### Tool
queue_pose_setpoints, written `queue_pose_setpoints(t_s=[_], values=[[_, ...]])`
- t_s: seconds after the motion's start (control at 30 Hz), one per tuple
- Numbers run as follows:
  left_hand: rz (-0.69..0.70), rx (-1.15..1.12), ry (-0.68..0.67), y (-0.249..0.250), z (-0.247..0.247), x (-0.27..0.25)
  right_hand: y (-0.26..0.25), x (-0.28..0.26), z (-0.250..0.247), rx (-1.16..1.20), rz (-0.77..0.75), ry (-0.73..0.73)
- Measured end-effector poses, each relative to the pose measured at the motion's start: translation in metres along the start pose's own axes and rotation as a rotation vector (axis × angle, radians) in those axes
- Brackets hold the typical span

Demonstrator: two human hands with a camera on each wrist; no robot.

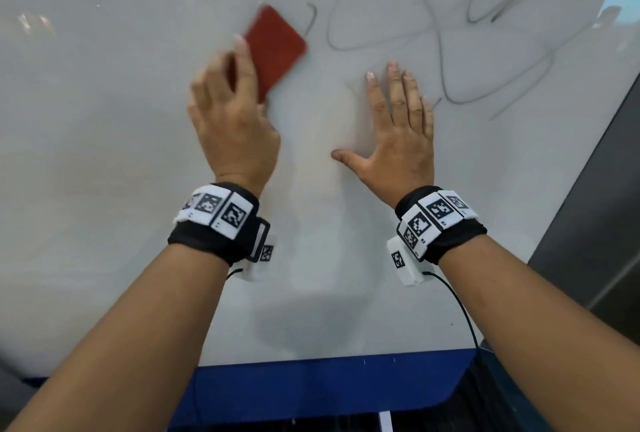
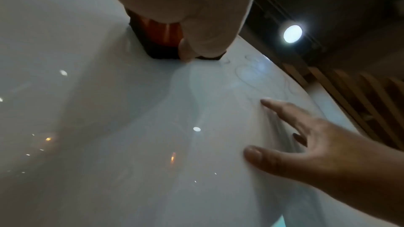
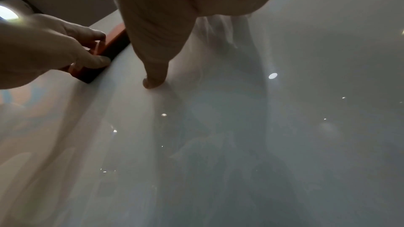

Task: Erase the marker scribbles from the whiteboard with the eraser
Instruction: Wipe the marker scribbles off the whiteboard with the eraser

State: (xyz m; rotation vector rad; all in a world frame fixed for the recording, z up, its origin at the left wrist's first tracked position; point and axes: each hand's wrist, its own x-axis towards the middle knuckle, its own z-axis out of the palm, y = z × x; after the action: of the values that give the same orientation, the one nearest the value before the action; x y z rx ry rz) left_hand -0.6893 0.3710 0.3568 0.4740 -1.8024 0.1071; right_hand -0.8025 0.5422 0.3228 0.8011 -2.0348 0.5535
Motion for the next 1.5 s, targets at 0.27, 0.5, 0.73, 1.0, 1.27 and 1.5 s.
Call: queue_pose_setpoints(t_s=[0.27, 0.5, 0.73, 1.0, 1.27, 1.5], values=[[0.521, 0.048, -0.030, 0.003, 0.009, -0.013, -0.001, -0.002, 0.002, 0.030, 0.033, 0.025], [0.104, -0.041, -0.043, 0.016, 0.005, -0.013, -0.002, -0.002, 0.002, 0.011, 0.033, 0.027], [0.171, -0.169, -0.013, 0.005, -0.007, 0.004, -0.003, 0.046, -0.032, 0.001, -0.095, 0.114], [0.266, -0.144, -0.108, 0.027, 0.000, -0.007, 0.000, 0.050, -0.031, -0.056, -0.103, -0.026], [-0.162, -0.105, -0.007, 0.008, -0.013, 0.034, 0.002, 0.049, -0.027, -0.070, -0.092, -0.039], [0.271, 0.064, -0.072, 0.007, -0.002, 0.016, 0.000, 0.047, -0.028, -0.075, -0.082, -0.036]])
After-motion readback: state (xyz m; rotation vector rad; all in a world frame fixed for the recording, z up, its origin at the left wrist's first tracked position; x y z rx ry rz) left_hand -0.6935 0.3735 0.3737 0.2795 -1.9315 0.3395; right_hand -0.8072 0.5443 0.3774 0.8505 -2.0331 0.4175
